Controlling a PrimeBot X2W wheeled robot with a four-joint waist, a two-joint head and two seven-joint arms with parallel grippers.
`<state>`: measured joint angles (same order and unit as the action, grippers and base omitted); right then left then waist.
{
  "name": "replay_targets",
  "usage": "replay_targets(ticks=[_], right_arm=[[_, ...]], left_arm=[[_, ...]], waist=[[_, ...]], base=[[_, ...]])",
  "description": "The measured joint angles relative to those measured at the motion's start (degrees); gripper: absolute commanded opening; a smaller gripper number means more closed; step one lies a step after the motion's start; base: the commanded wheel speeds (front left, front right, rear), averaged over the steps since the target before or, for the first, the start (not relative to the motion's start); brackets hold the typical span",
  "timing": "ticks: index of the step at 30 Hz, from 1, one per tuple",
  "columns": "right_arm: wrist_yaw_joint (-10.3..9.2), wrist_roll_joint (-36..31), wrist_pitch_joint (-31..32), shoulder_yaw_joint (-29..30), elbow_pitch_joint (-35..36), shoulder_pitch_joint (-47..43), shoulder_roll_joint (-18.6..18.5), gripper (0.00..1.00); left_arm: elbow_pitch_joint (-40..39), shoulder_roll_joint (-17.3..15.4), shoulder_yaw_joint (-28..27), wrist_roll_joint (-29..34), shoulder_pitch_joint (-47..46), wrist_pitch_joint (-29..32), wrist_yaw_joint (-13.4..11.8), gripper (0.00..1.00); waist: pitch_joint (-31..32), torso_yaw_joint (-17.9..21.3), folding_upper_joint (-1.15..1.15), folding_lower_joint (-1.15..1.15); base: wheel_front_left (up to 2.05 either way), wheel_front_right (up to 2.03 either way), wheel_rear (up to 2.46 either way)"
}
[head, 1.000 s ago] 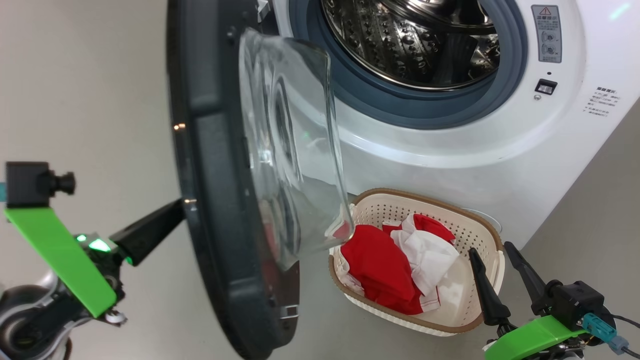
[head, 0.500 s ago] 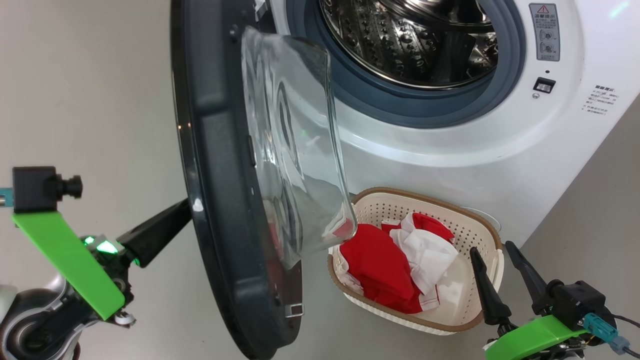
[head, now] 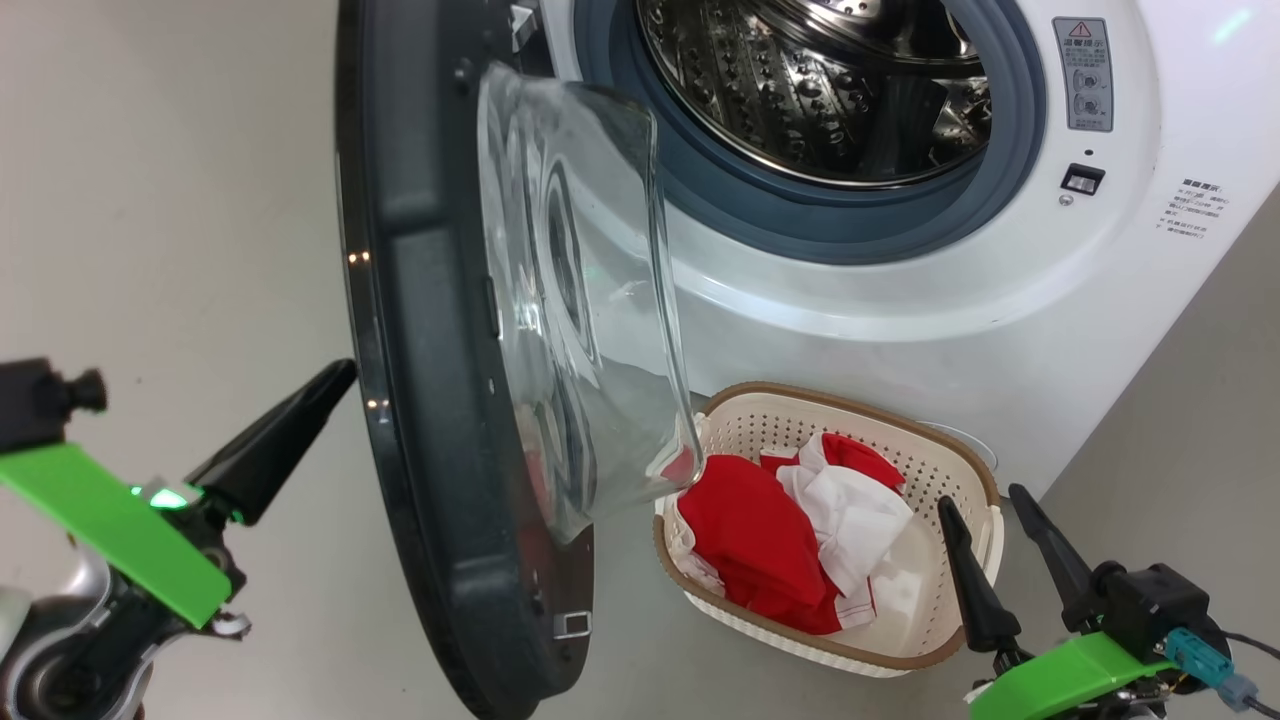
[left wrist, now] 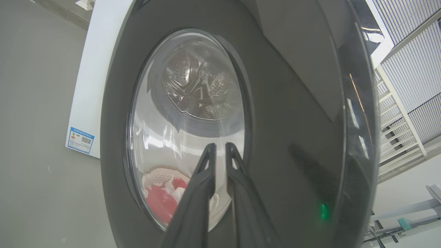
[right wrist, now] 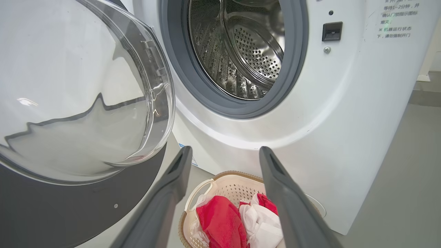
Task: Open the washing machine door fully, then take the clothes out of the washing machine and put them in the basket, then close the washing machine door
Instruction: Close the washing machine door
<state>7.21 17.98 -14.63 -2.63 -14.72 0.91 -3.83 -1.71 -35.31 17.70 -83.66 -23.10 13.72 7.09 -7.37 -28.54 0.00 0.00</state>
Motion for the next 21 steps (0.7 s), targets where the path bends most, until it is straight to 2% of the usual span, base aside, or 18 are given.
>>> replay_targets(ticks=[1,3,4,5,6,21], right_arm=[[0.00,0.00,0.00,0.01,0.03,-0.14,0.02,1.00],[0.00,0.00,0.00,0.02,0.04,-0.73,0.05,1.00],[0.00,0.00,0.00,0.02,0.04,-0.91,0.08,1.00],[0.00,0.00,0.00,0.02,0.04,-0.97,0.11,1.00],[0.00,0.00,0.00,0.01,0.08,-0.97,0.14,1.00],[0.00,0.00,0.00,0.01,0.22,-1.10,0.18,1.00]], left_arm=[[0.53,-0.12,0.01,0.01,0.33,-0.99,0.00,0.34],[1.62,-0.34,0.37,0.53,1.05,-2.86,0.00,0.49],[2.37,-0.38,0.49,1.00,1.36,-3.97,0.00,0.69],[2.97,-0.56,0.80,1.46,1.74,-5.09,0.00,0.96],[3.78,-0.70,1.15,1.92,2.10,-6.30,0.00,1.00],[15.08,0.42,9.17,6.66,7.15,-23.24,0.01,1.00]], waist=[[0.08,-0.01,0.00,0.00],[0.18,-0.05,0.00,0.00],[0.21,-0.07,0.00,0.00],[0.23,-0.10,0.00,0.00],[0.25,-0.12,0.00,0.00],[1.01,-0.22,0.00,0.00]], base=[[0.00,0.00,0.00],[0.00,0.00,0.00],[0.00,0.00,0.00],[0.00,0.00,0.00],[0.00,0.00,0.00],[0.00,0.00,0.00]])
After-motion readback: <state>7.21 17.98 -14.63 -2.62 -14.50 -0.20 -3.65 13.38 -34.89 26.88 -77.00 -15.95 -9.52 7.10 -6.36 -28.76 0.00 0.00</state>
